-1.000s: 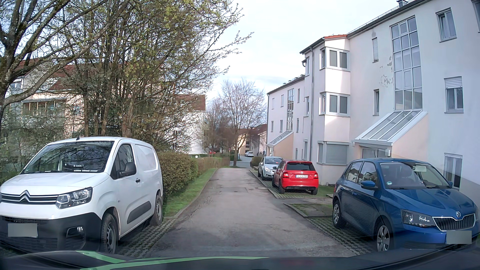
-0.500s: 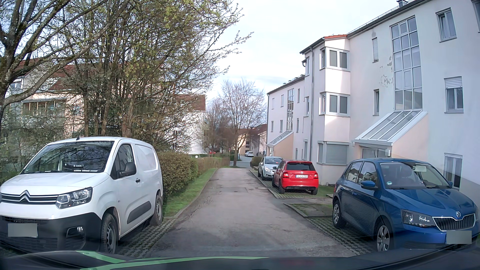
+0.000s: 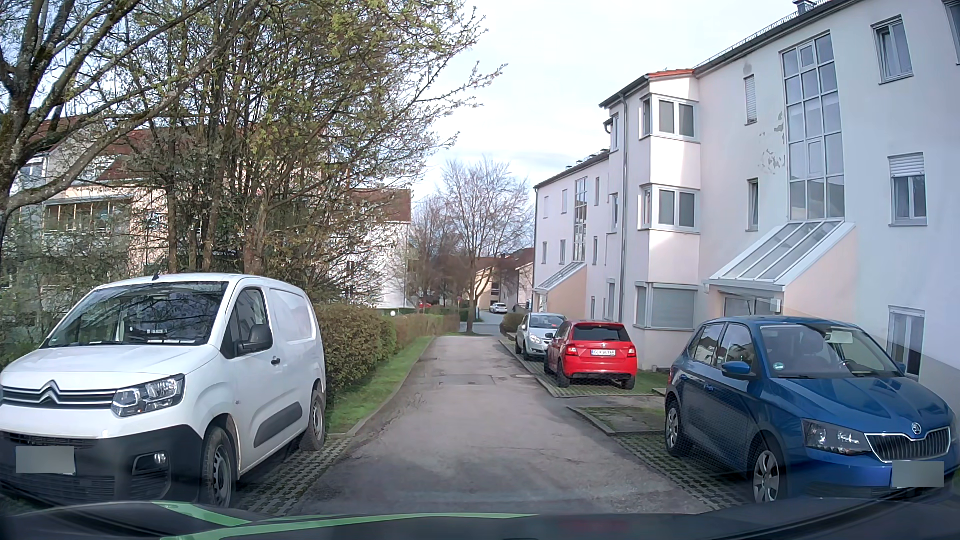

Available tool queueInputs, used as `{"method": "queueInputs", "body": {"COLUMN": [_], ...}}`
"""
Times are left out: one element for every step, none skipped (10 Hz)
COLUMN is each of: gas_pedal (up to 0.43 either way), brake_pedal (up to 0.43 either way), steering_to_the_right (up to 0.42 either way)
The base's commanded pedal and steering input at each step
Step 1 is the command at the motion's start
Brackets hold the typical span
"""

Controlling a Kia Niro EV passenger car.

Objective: Follow the waypoints while adhering to traffic rules and regulations

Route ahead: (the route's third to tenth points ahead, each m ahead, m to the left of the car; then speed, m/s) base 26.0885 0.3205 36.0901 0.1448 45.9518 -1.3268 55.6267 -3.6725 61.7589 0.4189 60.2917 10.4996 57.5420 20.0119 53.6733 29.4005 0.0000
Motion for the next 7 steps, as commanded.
{"method": "queueInputs", "body": {"gas_pedal": [0.000,0.000,0.000,0.000,0.000,0.000,0.000], "brake_pedal": [0.646,0.646,0.646,0.646,0.646,0.646,0.646], "steering_to_the_right": [0.006,0.006,0.006,0.006,0.006,0.006,0.006]}}
